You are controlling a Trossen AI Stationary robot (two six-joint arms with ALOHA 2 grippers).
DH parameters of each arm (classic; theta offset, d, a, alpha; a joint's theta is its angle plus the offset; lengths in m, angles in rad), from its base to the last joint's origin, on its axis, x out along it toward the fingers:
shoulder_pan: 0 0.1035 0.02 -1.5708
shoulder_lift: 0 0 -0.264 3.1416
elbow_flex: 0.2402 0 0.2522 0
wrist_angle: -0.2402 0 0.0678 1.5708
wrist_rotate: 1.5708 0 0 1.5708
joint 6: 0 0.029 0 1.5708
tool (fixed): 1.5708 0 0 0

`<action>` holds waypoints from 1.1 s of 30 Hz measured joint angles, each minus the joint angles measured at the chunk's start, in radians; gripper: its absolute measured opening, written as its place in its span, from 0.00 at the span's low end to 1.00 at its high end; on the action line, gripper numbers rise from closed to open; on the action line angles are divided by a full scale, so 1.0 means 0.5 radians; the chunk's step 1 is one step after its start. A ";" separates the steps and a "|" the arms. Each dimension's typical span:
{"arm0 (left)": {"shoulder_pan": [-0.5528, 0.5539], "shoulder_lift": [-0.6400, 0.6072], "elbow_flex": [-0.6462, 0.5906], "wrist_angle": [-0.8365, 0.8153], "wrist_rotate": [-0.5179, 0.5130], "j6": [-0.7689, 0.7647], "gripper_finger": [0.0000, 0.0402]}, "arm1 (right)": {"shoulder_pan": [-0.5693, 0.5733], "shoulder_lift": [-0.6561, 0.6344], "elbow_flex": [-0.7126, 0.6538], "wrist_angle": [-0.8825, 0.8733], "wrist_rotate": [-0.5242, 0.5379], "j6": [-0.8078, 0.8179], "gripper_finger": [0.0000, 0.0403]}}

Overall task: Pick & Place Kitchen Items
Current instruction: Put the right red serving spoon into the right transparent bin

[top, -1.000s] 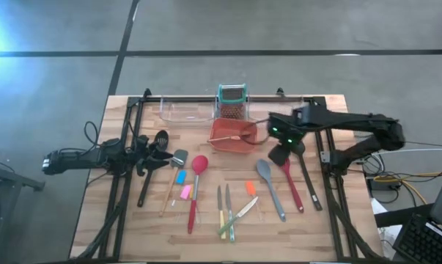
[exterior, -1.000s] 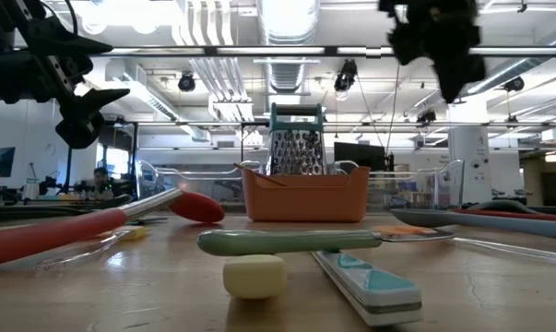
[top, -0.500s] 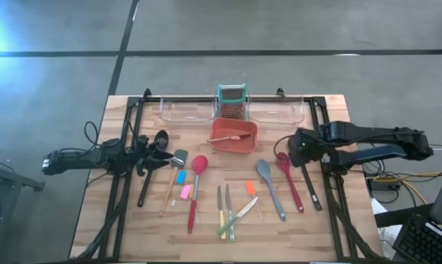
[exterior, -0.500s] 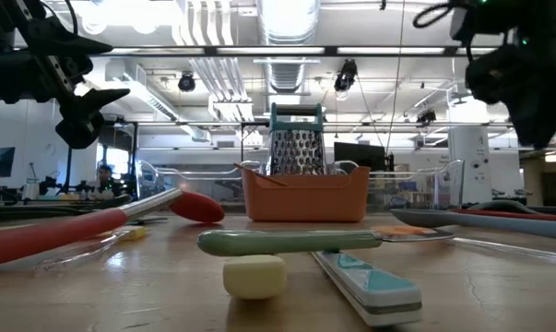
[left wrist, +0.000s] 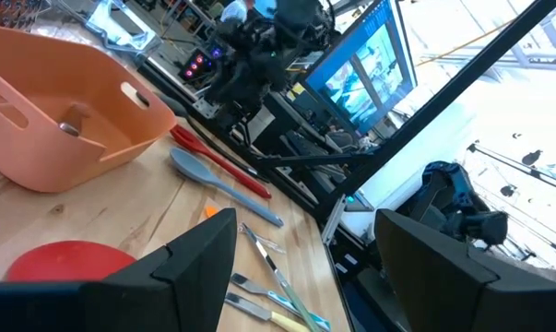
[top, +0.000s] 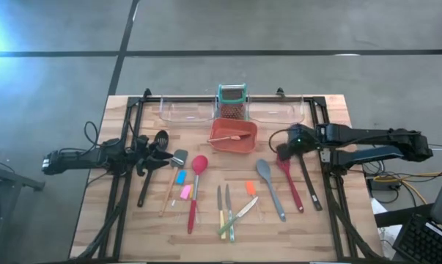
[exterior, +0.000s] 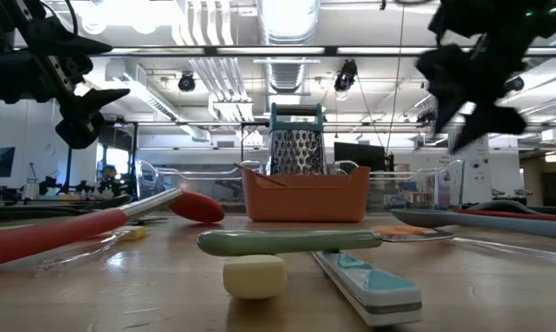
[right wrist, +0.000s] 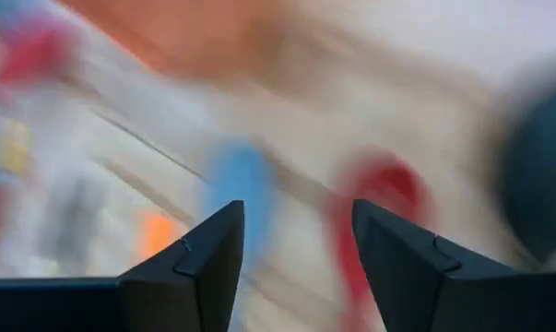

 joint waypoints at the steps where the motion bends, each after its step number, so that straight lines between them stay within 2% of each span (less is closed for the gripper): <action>1: 0.000 0.000 0.001 0.000 0.000 0.000 0.66 | -0.002 0.014 -0.022 0.169 0.041 -0.003 0.49; 3: 0.000 0.000 0.000 0.000 0.000 0.000 0.66 | -0.026 0.064 -0.031 0.349 0.073 0.064 0.48; 5: 0.000 0.000 0.000 0.000 0.000 0.000 0.66 | -0.038 0.135 -0.001 0.294 0.075 0.121 0.47; 12: 0.000 0.000 0.000 0.000 0.001 0.000 0.66 | -0.011 0.550 0.313 -0.670 0.095 0.085 0.42; 16: 0.000 0.000 0.000 0.000 0.000 0.001 0.66 | 0.035 0.731 0.447 -0.967 0.135 0.046 0.39; 23: 0.001 0.000 0.000 0.000 0.000 0.000 0.66 | 0.196 0.774 0.442 -0.921 -0.007 0.055 0.40; 33: 0.001 0.000 0.000 0.000 0.000 0.000 0.66 | 0.582 0.721 0.401 -0.892 -0.035 0.387 0.41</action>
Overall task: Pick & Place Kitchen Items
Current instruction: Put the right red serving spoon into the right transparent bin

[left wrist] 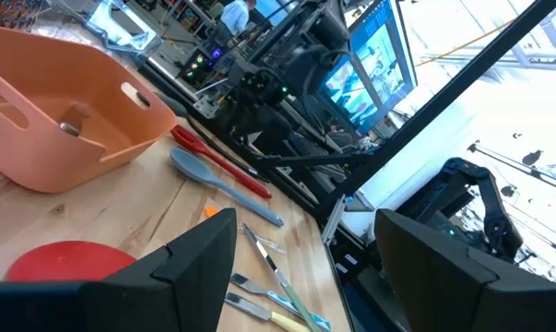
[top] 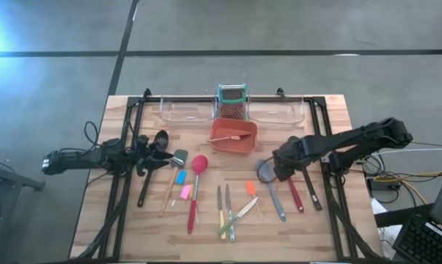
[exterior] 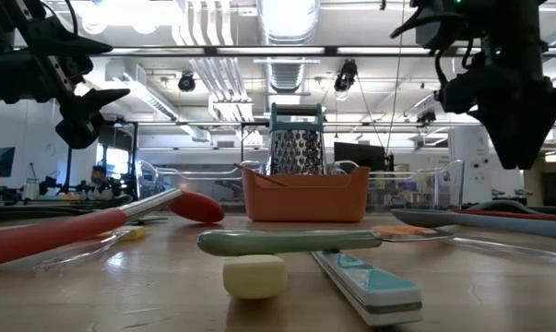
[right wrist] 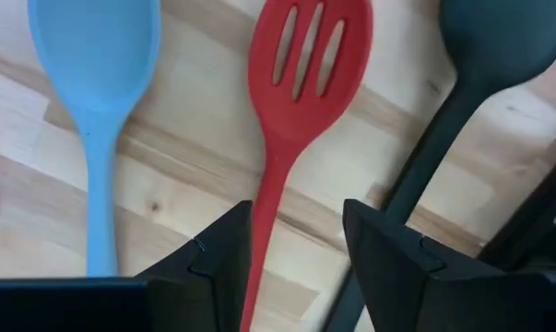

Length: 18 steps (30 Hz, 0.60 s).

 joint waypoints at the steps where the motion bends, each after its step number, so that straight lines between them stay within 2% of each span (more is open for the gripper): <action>1: 0.000 0.000 0.000 0.000 0.000 0.000 0.66 | 0.020 0.014 -0.014 0.036 0.001 0.003 0.40; 12: -0.001 -0.001 0.000 0.000 0.000 0.001 0.66 | 0.054 0.205 -0.206 0.370 -0.001 -0.073 0.37; 18: -0.001 -0.001 0.000 0.000 0.000 0.000 0.66 | 0.053 0.215 -0.384 0.646 0.001 -0.032 0.36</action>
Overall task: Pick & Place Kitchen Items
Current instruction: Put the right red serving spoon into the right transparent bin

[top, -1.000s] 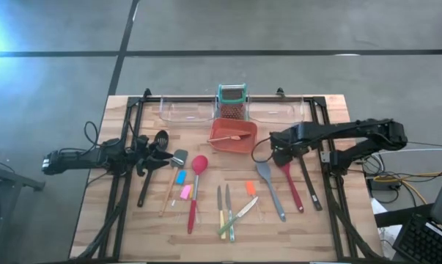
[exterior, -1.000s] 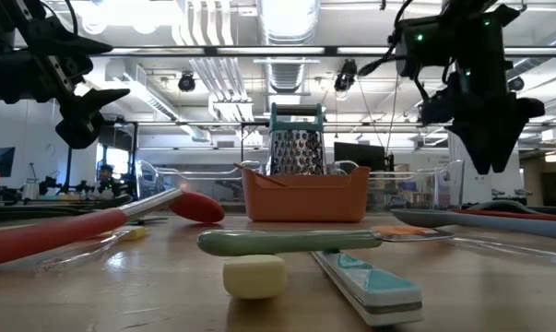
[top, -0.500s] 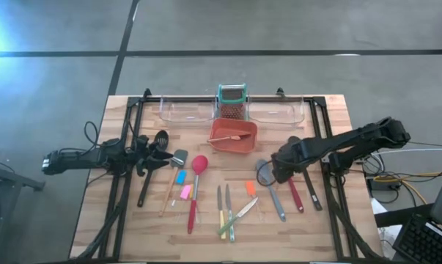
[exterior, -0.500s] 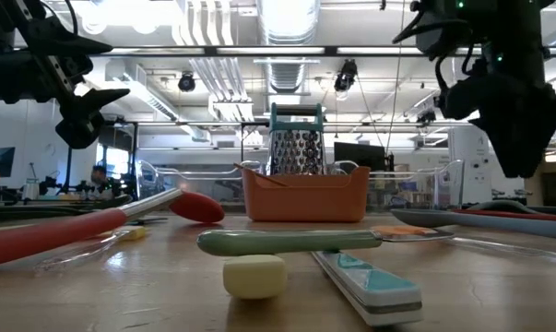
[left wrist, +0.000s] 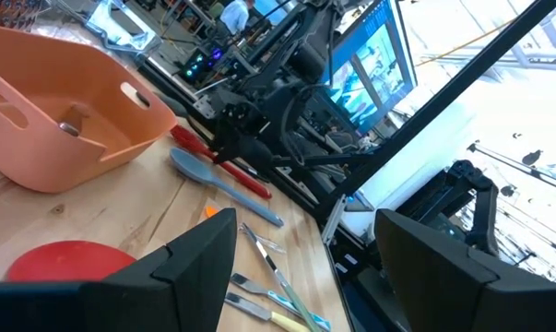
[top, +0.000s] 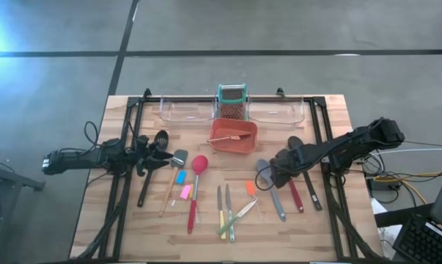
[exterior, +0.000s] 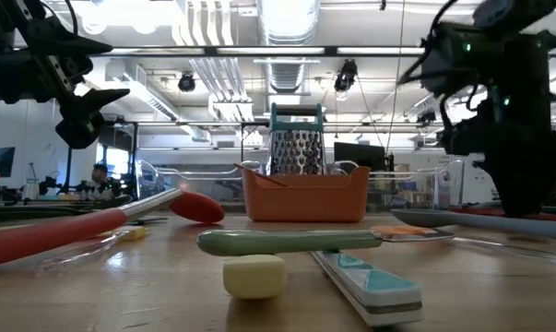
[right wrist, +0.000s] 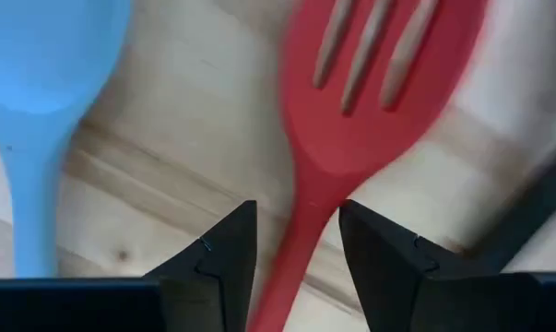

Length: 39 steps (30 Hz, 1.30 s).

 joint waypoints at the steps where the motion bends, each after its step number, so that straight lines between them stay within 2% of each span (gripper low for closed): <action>1: 0.000 0.001 0.000 0.000 0.000 0.001 0.66 | -0.001 0.010 -0.027 0.027 -0.002 0.022 0.36; 9: 0.000 0.003 0.000 0.000 -0.001 0.000 0.66 | -0.001 -0.018 -0.163 0.174 0.017 0.062 0.28; 15: 0.000 0.011 0.000 0.001 0.001 0.000 0.66 | -0.002 -0.043 -0.153 0.145 0.016 0.046 0.10; 24: 0.000 0.011 0.000 0.001 0.000 0.000 0.66 | -0.002 -0.215 -0.163 0.171 -0.018 0.176 0.09; 32: 0.001 0.011 0.001 0.000 0.000 0.000 0.66 | -0.001 -0.459 -0.062 0.151 -0.007 0.199 0.09; 39: 0.001 0.011 0.000 0.001 0.000 0.000 0.66 | -0.012 -0.577 0.170 -0.180 0.201 0.157 0.09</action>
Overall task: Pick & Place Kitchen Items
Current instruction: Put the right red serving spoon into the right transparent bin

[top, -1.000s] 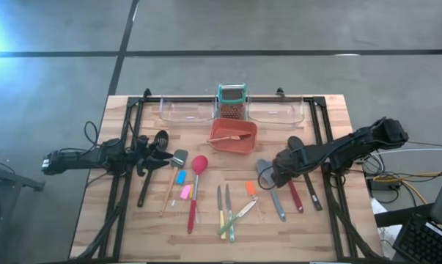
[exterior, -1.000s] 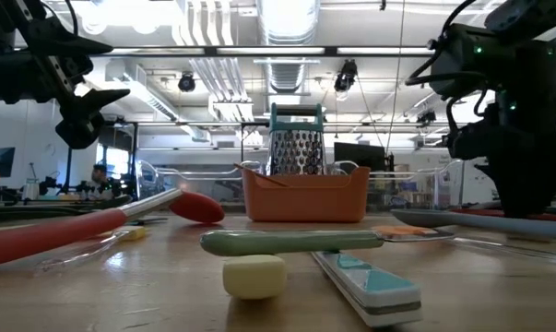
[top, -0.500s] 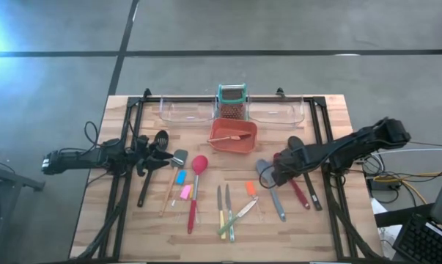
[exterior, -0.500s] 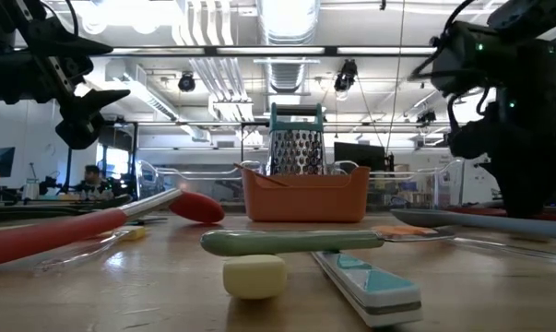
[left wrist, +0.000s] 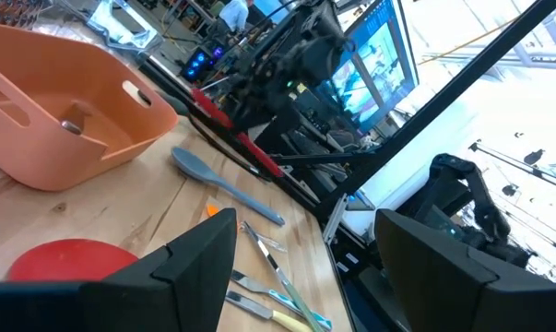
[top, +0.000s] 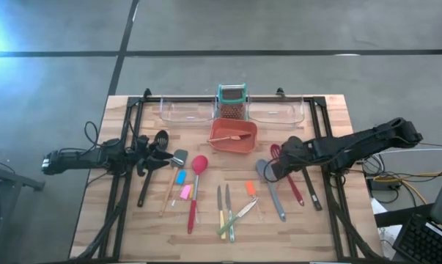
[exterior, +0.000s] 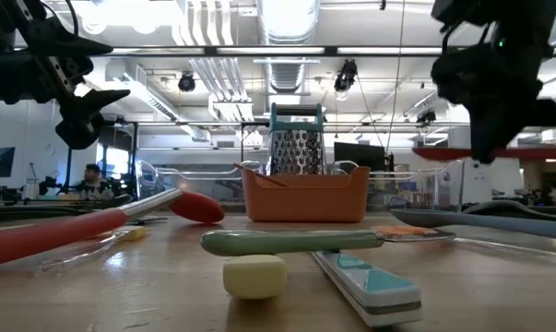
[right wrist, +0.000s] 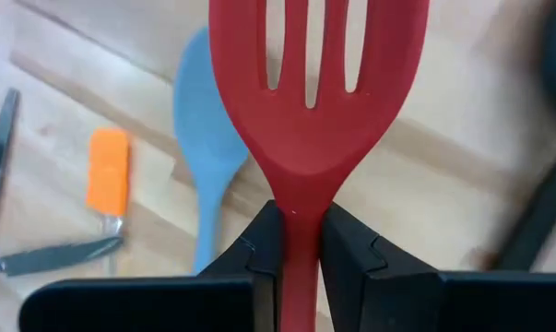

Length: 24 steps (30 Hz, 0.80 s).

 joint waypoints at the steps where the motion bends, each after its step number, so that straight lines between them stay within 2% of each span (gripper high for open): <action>1: 0.000 0.000 0.000 0.000 0.000 0.000 0.66 | -0.010 -0.013 0.046 -0.068 0.041 -0.029 0.09; 6: 0.000 0.001 0.000 0.000 0.000 0.000 0.66 | -0.105 -0.056 0.327 -0.332 0.261 -0.241 0.09; 11: 0.000 0.001 0.000 0.000 0.001 0.000 0.66 | -0.303 -0.053 0.652 -0.519 0.525 -0.666 0.09; 16: -0.001 0.001 0.000 0.000 0.000 0.000 0.66 | -0.627 -0.014 0.959 -0.518 0.712 -1.389 0.09; 24: -0.001 0.001 0.001 0.000 0.000 0.000 0.66 | -1.206 0.167 1.422 -0.483 0.727 -2.798 0.09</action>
